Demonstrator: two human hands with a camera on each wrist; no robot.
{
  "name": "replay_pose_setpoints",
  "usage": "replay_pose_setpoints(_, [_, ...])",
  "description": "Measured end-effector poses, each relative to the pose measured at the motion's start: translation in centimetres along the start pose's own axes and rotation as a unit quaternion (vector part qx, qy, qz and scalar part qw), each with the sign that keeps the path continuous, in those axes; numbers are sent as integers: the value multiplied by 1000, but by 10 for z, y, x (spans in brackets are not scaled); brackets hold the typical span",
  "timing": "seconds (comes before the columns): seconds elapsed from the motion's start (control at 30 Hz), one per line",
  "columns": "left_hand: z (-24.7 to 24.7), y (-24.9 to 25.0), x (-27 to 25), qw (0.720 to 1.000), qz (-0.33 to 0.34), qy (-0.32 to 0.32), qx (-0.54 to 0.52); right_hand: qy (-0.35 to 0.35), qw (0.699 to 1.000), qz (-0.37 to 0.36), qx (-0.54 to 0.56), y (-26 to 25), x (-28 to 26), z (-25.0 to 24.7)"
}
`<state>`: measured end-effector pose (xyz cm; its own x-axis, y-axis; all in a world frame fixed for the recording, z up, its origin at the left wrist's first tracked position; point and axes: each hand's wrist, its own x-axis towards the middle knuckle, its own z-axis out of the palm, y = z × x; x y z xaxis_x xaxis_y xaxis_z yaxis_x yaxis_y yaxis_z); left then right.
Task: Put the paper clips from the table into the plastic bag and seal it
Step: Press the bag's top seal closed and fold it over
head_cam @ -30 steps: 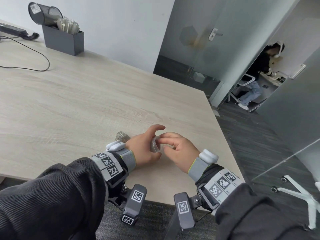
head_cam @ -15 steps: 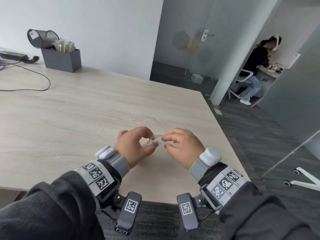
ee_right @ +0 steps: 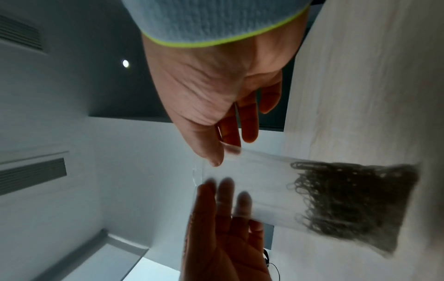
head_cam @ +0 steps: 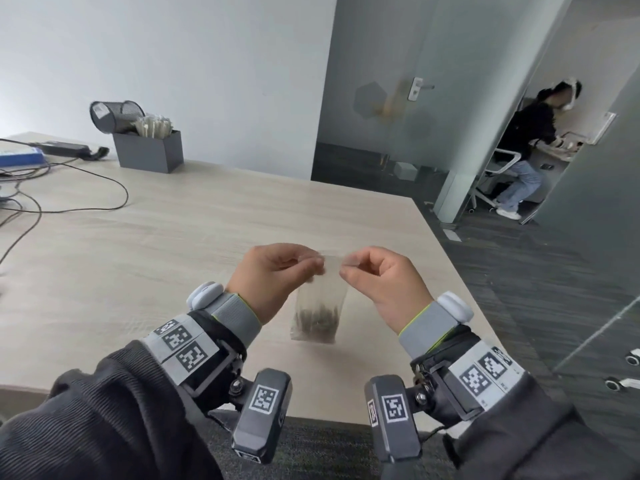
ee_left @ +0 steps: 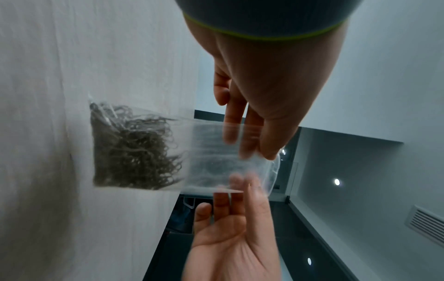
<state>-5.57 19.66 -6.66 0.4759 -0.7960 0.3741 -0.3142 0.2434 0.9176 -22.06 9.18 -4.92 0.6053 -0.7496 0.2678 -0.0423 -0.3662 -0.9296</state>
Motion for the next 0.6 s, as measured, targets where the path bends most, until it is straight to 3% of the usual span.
replay_pose_setpoints(0.27, [5, 2, -5, 992, -85, -51, -82, 18, 997, 14, 68, 4, -15, 16])
replay_pose_setpoints(0.6, [14, 5, -6, 990, -103, -40, -90, 69, 992, 8, 104, 3, -23, 15])
